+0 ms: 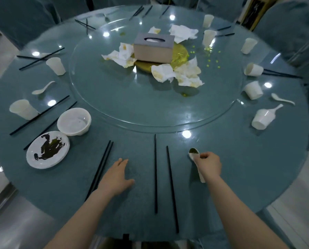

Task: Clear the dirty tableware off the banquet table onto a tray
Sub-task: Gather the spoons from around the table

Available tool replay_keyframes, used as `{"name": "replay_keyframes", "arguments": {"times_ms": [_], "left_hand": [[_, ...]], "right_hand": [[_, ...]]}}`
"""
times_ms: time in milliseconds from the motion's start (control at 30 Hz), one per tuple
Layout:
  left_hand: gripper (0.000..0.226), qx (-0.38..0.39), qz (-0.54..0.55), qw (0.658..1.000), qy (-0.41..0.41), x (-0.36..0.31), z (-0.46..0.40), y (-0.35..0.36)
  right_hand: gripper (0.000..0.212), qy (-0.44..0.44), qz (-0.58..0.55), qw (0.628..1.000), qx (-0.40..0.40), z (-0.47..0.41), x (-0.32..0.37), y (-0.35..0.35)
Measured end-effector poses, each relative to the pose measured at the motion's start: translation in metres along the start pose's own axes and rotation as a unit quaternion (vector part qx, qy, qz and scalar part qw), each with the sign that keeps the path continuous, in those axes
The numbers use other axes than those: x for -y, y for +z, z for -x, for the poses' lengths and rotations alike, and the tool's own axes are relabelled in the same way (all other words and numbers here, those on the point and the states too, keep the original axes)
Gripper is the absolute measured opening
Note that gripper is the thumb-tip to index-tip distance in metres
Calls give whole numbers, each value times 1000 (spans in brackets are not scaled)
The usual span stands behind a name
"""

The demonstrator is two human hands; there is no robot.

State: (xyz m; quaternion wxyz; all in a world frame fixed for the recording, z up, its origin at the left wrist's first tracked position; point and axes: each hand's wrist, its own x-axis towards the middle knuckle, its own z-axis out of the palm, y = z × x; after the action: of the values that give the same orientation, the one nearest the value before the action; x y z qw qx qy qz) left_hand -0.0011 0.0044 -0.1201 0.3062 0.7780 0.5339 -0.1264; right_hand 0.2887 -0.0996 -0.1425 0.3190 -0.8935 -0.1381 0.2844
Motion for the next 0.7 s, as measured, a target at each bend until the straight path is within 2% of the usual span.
{"name": "replay_keyframes", "arguments": {"times_ms": [67,200,300,433,533,700], "left_hand": [[79,-15,46,999,-3,-2,5,-2],[60,-22,118,992,26,-20,19,-11],[46,1,160,983,86,-43,36,-17],[30,57,211,963,160,-61,73,-10],[22,100,210,951,205,-73,97,10],[18,175,163,925,294,-118,150,51]], "right_hand": [[29,-10,-50,999,-4,11,1,-2],[20,-31,-147,989,12,54,-3,-11],[16,-35,-202,979,19,97,-12,-16],[13,7,-269,963,-4,151,-36,-25],[7,23,-296,955,-23,188,-58,-35],[11,24,-326,940,-92,250,-97,-77]]}}
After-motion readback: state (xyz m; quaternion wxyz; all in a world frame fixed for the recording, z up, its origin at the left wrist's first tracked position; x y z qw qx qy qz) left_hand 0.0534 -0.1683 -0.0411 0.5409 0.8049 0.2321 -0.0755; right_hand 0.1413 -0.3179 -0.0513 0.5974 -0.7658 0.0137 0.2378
